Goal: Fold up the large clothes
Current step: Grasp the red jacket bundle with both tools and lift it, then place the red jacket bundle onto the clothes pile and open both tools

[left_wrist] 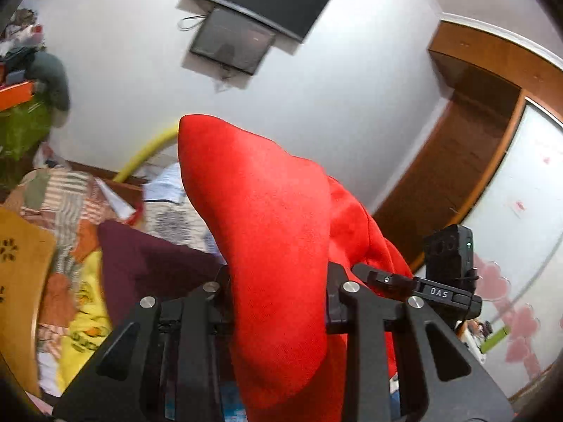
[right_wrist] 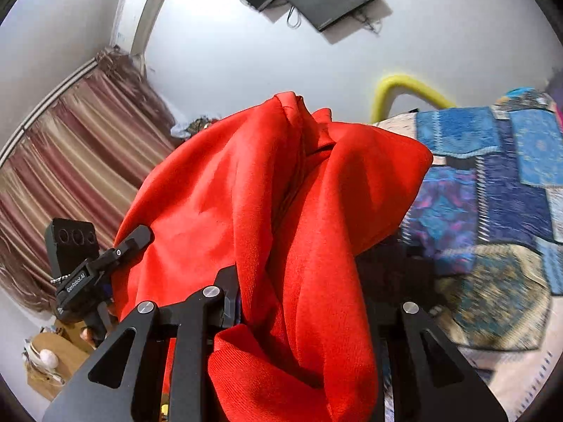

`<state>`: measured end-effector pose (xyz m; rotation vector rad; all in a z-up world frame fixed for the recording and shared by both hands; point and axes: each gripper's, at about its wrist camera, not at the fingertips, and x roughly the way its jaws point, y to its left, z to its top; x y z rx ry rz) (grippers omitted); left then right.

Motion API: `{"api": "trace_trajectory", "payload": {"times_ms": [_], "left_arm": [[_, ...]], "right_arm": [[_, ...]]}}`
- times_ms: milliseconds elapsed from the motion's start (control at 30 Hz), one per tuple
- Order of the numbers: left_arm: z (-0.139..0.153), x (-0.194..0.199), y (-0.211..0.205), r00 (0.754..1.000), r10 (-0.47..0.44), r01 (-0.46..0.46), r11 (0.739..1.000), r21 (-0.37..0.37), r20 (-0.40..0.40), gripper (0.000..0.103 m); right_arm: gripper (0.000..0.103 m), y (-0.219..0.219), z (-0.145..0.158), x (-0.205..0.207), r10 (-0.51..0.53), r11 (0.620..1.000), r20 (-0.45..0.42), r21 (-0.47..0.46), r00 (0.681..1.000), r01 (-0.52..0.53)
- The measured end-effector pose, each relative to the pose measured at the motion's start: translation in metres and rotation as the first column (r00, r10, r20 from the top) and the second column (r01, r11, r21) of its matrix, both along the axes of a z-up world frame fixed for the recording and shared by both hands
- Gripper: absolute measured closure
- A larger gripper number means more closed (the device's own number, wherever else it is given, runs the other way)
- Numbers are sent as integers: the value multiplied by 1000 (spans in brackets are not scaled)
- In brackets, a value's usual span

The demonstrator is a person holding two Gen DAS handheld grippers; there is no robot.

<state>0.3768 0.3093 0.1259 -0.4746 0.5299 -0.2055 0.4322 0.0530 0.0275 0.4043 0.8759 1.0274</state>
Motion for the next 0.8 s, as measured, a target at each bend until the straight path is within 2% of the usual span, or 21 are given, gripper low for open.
{"api": "trace_trajectory", "payload": {"times_ms": [100,167,233,300,333,367,433,500,567,633,733,767,800], "left_arm": [[-34,25,36,996,48,-50,998,-35,-69,72],[-69,42,55,984,86,-91,995,-29,-154,71],[-99,61,70,967,100,-109,994,-29,-235,71],[-138,74,79,934,132,-137,991,7,-332,66],[-149,74,80,932,141,-142,990,22,-334,65],[-154,71,77,937,144,-139,990,39,-319,63],[-156,62,74,945,148,-132,989,74,-290,55],[-153,59,71,945,188,-154,978,140,-269,39],[-146,61,67,936,236,-181,959,220,-260,37],[-144,61,63,933,263,-193,941,277,-245,37],[-132,46,46,939,274,-190,918,348,-210,36],[-131,41,42,941,273,-189,915,357,-202,34],[-129,34,37,942,272,-187,910,369,-195,26]], "right_arm": [[78,35,-27,19,9,999,-43,-41,999,-11],[78,48,-46,29,11,996,-69,-83,998,-17],[77,64,-77,41,17,986,-100,-165,995,-34],[74,84,-107,52,32,954,-113,-292,993,-64],[73,85,-118,54,45,945,-112,-319,993,-79],[70,86,-123,55,54,941,-106,-326,993,-86],[58,77,-122,53,49,944,-63,-323,997,-67],[43,69,-113,52,5,939,-2,-345,1000,-5],[39,58,-101,43,-34,928,54,-368,998,52],[39,53,-93,39,-69,911,107,-398,992,107],[38,48,-85,23,-73,883,215,-440,974,163],[37,46,-85,17,-68,869,257,-459,964,183],[35,48,-87,15,-64,855,290,-478,955,203]]}}
